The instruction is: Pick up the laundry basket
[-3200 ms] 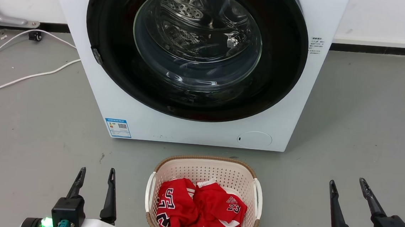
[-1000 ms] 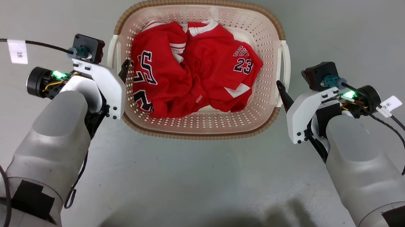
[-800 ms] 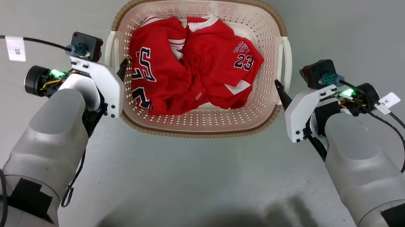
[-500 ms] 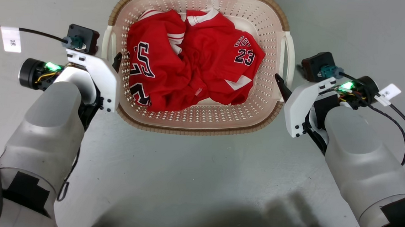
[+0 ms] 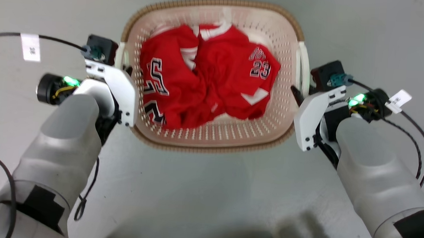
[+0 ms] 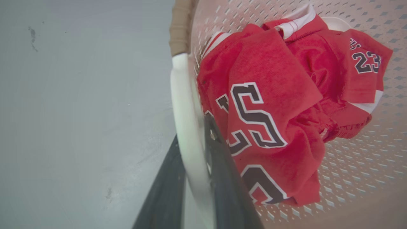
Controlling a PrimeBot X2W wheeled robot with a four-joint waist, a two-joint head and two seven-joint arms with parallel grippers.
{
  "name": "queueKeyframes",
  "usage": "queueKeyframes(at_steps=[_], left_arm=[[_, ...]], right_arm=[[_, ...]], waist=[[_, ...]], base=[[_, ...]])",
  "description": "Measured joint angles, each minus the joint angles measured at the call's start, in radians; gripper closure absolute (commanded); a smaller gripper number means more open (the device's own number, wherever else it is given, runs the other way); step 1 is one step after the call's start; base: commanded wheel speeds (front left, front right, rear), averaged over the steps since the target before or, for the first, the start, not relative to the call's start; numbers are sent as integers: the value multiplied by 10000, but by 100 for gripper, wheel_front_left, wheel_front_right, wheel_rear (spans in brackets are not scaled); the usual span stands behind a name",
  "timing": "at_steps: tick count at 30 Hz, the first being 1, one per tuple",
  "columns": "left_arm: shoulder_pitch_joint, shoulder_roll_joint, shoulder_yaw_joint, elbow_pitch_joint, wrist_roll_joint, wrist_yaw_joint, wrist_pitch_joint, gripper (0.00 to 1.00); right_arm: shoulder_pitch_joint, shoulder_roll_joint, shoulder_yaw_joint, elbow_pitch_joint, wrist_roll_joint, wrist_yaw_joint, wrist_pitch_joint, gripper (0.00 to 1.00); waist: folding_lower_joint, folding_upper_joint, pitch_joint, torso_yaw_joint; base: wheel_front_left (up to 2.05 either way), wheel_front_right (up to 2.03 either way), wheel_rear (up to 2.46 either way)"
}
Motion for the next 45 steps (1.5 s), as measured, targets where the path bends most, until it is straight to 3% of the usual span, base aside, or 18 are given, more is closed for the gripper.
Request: queueKeyframes(at_steps=[31, 45], left_arm=[[2969, 213, -2299, -805, -3168, 31, 3547, 100], [3949, 259, -3290, -1009, -4291, 33, 5189, 100]], right_arm=[[2698, -42, 3018, -439, 3662, -6, 3066, 100], [3874, -399, 4357, -867, 5273, -6, 4328, 100]], waist=[[-3, 1, -4898, 29], [-3, 1, -6991, 212]], base=[[0, 0, 0], [0, 0, 0]])
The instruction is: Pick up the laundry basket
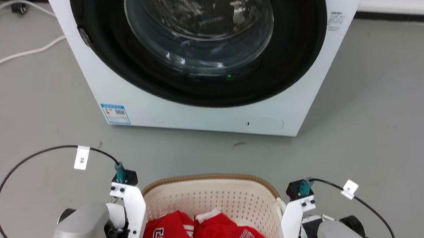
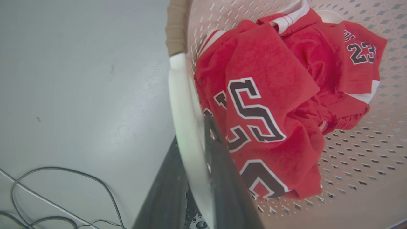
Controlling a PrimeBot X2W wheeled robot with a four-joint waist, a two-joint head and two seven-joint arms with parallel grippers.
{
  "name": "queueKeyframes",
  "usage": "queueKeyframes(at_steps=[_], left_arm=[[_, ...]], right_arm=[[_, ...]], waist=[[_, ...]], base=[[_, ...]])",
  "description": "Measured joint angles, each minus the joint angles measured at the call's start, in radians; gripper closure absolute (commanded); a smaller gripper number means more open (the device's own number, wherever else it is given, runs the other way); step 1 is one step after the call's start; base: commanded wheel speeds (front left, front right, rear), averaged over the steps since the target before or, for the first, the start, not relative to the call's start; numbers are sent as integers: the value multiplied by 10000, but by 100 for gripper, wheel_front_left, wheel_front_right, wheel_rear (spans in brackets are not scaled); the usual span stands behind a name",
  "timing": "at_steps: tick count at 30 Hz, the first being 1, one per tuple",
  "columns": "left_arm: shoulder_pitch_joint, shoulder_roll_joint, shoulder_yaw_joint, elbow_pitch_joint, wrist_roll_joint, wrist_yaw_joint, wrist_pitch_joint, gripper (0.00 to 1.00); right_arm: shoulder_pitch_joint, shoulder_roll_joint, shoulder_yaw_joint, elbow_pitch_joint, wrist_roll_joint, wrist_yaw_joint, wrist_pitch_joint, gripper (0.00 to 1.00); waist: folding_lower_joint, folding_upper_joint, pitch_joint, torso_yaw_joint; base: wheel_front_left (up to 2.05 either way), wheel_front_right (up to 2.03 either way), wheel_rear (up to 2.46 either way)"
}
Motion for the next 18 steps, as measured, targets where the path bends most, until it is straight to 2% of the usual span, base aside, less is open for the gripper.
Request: queueKeyframes(at_steps=[8, 18], left_arm=[[444, 8, -449, -23, -351, 0, 90, 100], [496, -105, -777, 52, -677, 0, -82, 100]], right_arm=[[330, -140, 690, -184, 698, 0, 339, 100], [343, -295, 1371, -245, 1346, -2, 286, 100]], waist=[[0, 0, -877, 43], [1, 0, -1097, 25]], base=[[0, 0, 0], [0, 0, 0]])
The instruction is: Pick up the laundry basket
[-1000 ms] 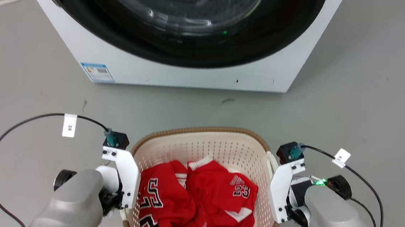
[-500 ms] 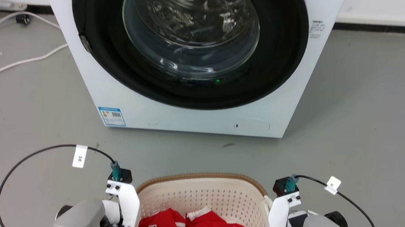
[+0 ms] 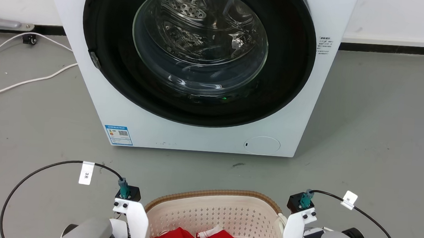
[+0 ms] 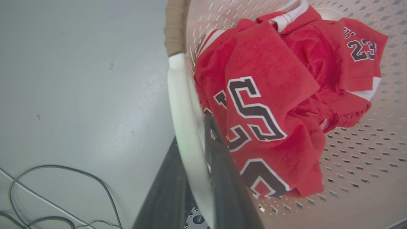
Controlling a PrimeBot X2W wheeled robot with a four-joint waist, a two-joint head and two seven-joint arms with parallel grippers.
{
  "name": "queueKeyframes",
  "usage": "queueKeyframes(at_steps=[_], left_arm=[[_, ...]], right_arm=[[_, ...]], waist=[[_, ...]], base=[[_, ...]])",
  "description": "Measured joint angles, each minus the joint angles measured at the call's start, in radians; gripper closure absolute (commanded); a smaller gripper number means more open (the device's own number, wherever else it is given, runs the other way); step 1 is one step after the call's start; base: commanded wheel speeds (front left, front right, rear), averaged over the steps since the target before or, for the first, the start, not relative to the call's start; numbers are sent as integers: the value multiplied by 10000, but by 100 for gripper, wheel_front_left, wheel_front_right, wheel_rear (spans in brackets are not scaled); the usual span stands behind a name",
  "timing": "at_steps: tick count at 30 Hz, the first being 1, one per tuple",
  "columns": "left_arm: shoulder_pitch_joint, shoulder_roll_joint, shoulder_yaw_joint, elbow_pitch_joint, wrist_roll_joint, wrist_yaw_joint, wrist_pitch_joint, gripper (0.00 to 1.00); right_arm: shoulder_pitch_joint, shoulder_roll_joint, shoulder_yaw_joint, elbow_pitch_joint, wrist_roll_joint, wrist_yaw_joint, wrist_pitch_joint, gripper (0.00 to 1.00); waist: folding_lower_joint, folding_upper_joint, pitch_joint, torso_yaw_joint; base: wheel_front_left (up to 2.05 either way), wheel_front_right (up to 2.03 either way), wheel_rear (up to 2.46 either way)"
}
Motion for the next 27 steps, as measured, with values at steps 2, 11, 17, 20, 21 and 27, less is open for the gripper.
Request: queueKeyframes(at_steps=[2, 11, 17, 20, 21, 27], left_arm=[[0, -17, -69, 10, -75, 0, -12, 100], [0, -13, -328, 67, -328, 0, -102, 100], [-22, -10, -525, 96, -548, 0, -173, 100], [-47, -2, -602, 104, -627, 0, -194, 100], [-49, 6, -631, 105, -663, 0, -199, 100], [-58, 10, -792, 136, -779, 0, -324, 100]], right_arm=[[-1, -36, 113, 4, 127, 0, -40, 100], [-39, -48, 566, 171, 523, 2, -148, 100], [-163, -46, 936, 255, 790, 2, -282, 100], [-181, -46, 1060, 265, 924, 2, -307, 100], [-186, -48, 1103, 267, 947, 2, -309, 100], [-259, -50, 1338, 320, 1124, 2, -414, 100]], waist=[[0, 0, -12, -13], [0, 0, -28, -100], [1, 0, 38, -104], [1, 0, 40, -110], [1, 0, 40, -113], [1, -1, 47, -144]], base=[[0, 0, 0], [0, 0, 0], [0, 0, 0], [0, 0, 0], [0, 0, 0], [0, 0, 0]])
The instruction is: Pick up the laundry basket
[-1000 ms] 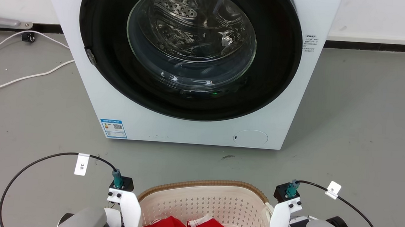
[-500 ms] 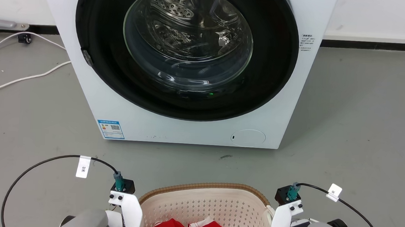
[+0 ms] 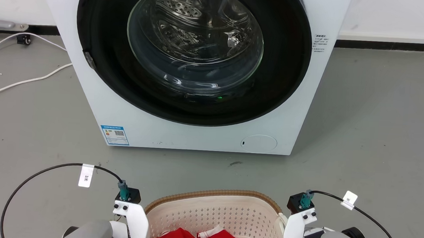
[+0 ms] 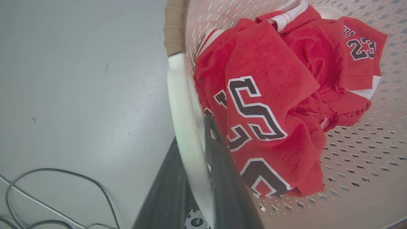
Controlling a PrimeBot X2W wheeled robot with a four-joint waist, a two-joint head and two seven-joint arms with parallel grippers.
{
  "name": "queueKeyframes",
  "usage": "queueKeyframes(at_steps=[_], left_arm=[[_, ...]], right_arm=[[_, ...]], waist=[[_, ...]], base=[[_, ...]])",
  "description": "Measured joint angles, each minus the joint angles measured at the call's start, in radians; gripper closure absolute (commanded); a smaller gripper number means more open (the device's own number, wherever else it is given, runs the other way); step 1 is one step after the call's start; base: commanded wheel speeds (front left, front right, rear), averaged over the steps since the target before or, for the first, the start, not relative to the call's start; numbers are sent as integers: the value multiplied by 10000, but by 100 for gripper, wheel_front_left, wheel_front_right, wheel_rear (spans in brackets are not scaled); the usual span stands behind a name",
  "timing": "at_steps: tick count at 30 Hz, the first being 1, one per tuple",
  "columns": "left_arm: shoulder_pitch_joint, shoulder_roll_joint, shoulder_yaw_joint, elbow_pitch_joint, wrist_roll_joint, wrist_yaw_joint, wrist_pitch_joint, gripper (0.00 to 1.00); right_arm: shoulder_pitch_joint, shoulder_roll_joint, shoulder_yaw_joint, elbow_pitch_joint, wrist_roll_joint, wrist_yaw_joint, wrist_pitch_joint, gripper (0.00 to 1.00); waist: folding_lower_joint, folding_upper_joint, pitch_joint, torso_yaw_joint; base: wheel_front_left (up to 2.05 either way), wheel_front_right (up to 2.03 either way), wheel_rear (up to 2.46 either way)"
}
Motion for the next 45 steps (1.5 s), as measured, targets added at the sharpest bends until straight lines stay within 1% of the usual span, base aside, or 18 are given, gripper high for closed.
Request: queueKeyframes(at_steps=[18, 45], left_arm=[[-5, 8, -483, 59, -326, 0, -203, 100], [-49, 27, -846, 104, -821, 0, -357, 100]], right_arm=[[-17, 21, 570, 98, 445, 0, -217, 100], [-61, 46, 859, 230, 775, 0, -351, 100]], waist=[[1, 0, -62, -19], [1, 0, -53, -25]], base=[[0, 0, 0], [0, 0, 0]])
